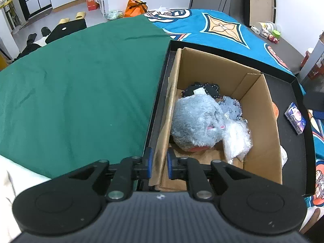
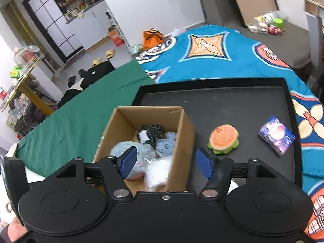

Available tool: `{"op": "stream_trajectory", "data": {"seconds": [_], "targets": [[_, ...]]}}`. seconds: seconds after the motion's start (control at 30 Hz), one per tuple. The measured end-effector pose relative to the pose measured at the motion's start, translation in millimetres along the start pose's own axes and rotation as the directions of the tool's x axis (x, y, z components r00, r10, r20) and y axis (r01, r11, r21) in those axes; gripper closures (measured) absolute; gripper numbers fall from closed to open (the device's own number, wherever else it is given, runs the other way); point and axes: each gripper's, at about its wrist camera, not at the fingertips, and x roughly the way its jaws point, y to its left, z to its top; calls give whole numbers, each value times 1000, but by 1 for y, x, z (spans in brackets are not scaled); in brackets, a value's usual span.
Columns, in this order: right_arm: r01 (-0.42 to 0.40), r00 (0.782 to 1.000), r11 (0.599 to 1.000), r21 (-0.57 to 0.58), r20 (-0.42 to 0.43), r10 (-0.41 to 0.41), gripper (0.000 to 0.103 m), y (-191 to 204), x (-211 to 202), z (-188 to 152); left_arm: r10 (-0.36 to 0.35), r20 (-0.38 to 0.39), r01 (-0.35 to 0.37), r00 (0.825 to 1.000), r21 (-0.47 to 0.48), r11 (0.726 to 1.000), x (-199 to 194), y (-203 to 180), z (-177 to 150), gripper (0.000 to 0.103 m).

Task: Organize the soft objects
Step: 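Move the right tool to the white crumpled tissue pack and close on it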

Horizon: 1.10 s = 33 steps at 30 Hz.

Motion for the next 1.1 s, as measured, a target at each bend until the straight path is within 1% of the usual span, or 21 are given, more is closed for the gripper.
{"op": "stream_trajectory", "data": {"seconds": [0.2,0.3,0.4,0.47,0.53,0.67,0.83,1.1], "targets": [[17,1000,1000,23,1,-17,29,-17,-3,-6,32,-14,-32,999,18,999,0,-4,1,87],[24,1000,999,28,6,-24,28,-25,-5,-7,55,-21,-54,998,25,998,1,-7,2,81],[24,1000,999,36,10,-24,25,-33,-5,-8,74,-20,-73,997,36,997,0,-9,3,73],[26,1000,999,45,11,-27,23,-40,-5,-10,89,-15,-88,996,49,995,-2,-13,3,66],[33,999,998,56,9,-33,22,-46,-3,-13,103,-10,-102,995,64,993,-3,-16,3,62],[35,999,996,80,-3,-35,21,-57,3,-20,121,-18,-119,992,83,989,-2,-22,2,56],[36,999,995,88,-18,-34,17,-69,10,-32,148,-24,-144,989,110,983,-1,-30,4,54],[18,999,991,135,-53,-11,16,-88,26,-44,210,-4,-208,978,105,972,-1,-37,8,52]]}}
